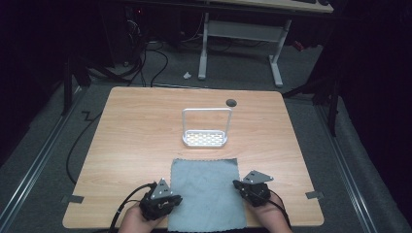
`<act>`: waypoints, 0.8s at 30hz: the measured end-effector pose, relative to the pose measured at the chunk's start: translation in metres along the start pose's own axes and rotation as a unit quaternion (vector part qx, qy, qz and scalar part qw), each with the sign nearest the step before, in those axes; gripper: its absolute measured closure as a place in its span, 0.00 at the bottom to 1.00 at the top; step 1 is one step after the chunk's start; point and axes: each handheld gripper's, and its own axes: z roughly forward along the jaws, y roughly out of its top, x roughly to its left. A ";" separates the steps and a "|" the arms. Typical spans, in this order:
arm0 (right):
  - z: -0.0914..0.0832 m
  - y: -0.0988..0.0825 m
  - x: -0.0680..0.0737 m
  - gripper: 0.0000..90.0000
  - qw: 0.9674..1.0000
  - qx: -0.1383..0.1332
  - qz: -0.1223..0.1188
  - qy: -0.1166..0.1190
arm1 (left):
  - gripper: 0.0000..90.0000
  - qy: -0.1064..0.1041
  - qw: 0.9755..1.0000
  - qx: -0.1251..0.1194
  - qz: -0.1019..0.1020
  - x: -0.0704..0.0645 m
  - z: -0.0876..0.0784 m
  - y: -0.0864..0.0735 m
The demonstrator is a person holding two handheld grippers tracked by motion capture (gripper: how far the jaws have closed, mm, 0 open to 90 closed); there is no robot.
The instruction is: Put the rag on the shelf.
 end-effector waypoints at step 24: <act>-0.002 -0.002 0.000 1.00 1.000 0.001 0.014 0.022 | 0.89 0.000 1.000 0.018 -0.003 0.001 0.005 -0.006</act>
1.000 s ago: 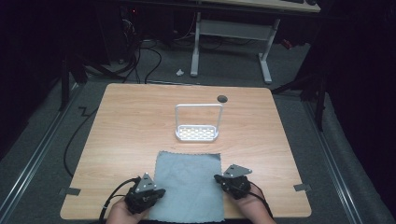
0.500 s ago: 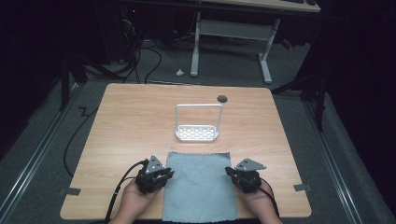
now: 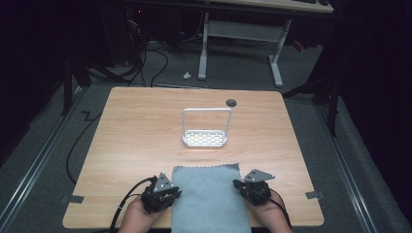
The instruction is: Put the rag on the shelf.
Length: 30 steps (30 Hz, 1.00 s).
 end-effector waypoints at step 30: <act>-0.010 0.000 -0.007 0.76 0.998 -0.042 0.037 -0.022 | 0.94 0.082 0.991 -0.055 -0.095 0.034 0.021 0.013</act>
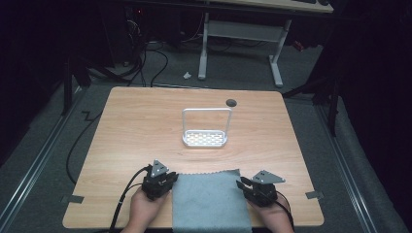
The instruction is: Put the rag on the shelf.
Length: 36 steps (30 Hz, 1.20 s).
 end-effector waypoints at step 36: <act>0.026 0.021 -0.003 1.00 1.000 0.000 0.002 -0.024 | 0.99 -0.019 0.999 -0.018 -0.019 0.003 -0.006 0.001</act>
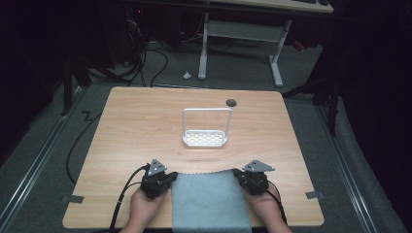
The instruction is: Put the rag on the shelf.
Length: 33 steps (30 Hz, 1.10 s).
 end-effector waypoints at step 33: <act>-0.052 0.034 0.005 1.00 0.989 -0.147 0.001 -0.018 | 0.99 0.011 0.991 -0.135 0.019 -0.014 -0.049 0.050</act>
